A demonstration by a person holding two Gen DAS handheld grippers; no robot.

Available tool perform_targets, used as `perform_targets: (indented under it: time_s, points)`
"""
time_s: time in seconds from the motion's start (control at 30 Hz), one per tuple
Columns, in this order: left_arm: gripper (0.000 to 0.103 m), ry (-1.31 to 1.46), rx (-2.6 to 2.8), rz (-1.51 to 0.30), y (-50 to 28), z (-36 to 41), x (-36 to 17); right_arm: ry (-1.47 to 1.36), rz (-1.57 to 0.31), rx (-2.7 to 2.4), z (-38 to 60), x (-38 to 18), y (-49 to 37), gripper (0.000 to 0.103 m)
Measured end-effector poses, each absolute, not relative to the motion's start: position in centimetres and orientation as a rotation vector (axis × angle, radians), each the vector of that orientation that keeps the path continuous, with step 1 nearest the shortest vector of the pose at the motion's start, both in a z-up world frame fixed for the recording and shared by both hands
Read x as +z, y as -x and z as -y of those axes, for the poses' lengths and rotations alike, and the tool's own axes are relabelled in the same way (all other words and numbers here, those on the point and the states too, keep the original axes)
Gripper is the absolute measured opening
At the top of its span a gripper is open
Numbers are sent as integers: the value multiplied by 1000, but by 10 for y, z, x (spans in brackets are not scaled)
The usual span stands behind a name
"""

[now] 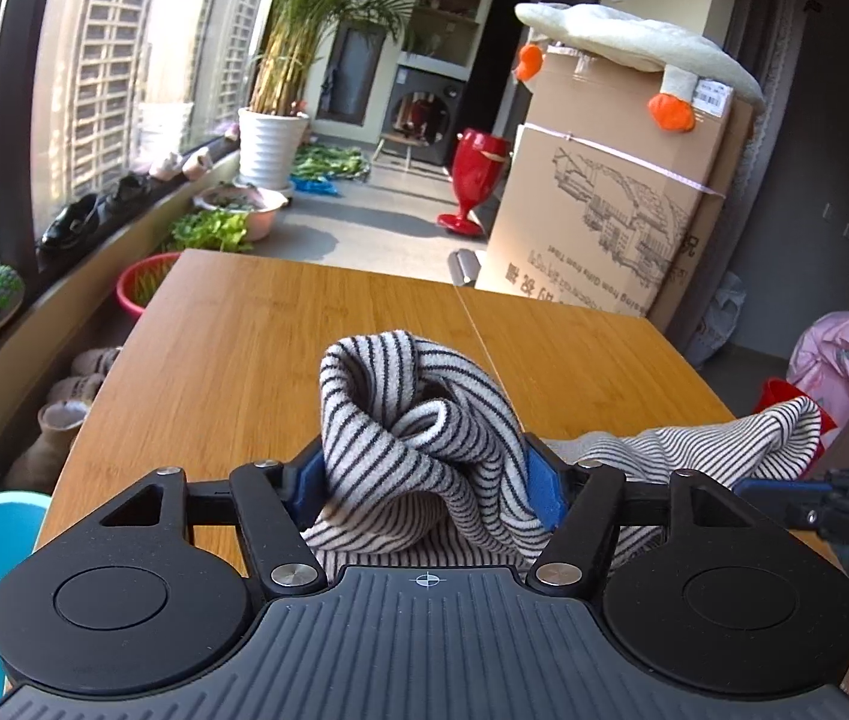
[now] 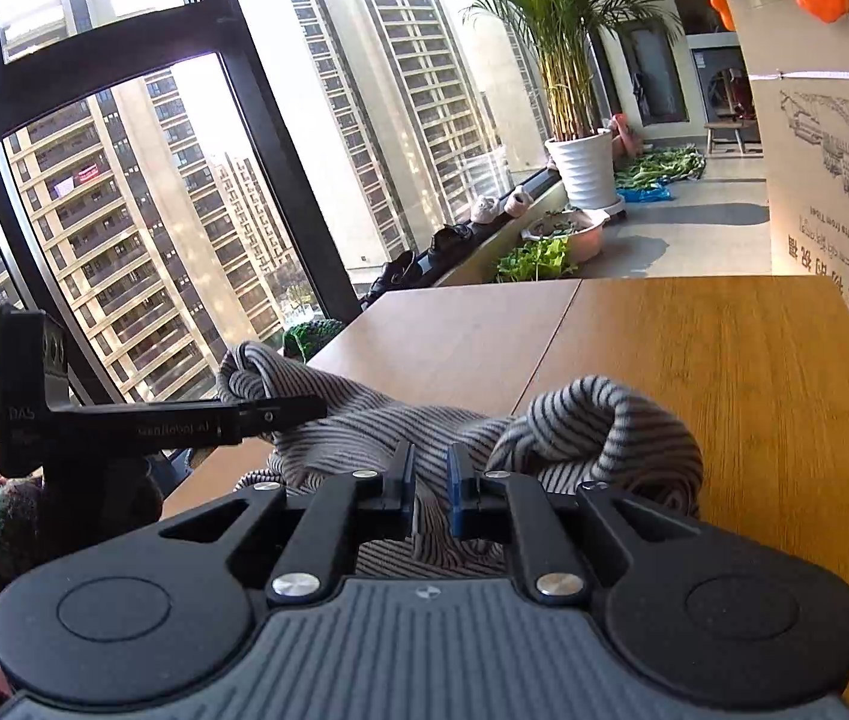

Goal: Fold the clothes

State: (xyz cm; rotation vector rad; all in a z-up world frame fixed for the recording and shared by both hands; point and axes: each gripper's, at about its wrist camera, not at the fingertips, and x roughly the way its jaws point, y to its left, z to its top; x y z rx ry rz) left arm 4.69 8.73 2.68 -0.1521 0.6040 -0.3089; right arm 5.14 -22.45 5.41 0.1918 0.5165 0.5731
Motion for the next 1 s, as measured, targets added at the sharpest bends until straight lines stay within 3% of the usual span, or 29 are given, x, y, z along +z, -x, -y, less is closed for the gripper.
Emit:
perform_targets:
  time_s: [0.13,0.2,0.27,0.37,0.5,0.57,0.83,1.0]
  points:
    - [75,99,-306,-603,-31,-80,21,-190,-496,535,224,63,-64,32]
    - [83,97,-302,-612,-22,-86,19,-201,-609,504,225,46,-75,32]
    - [84,136,-291,-594,-10,-101,25,-199,-711,461,230,9,-76,32]
    - [85,123,-256,-474,8,-107,53,-254,-682,475,240,-12,-54,30]
    - [96,50,-360,-270,22,-80,100,-254,-649,449,239,-15,-48,30]
    - [97,43,-433,-309,12,-62,99,-224,-645,445,239,-12,-45,30]
    - [99,25,-405,-651,-33,-33,14,-101,-627,413,237,-10,-16,31]
    - [100,8,-391,-649,-55,-19,6,-39,-606,359,232,-14,-40,31]
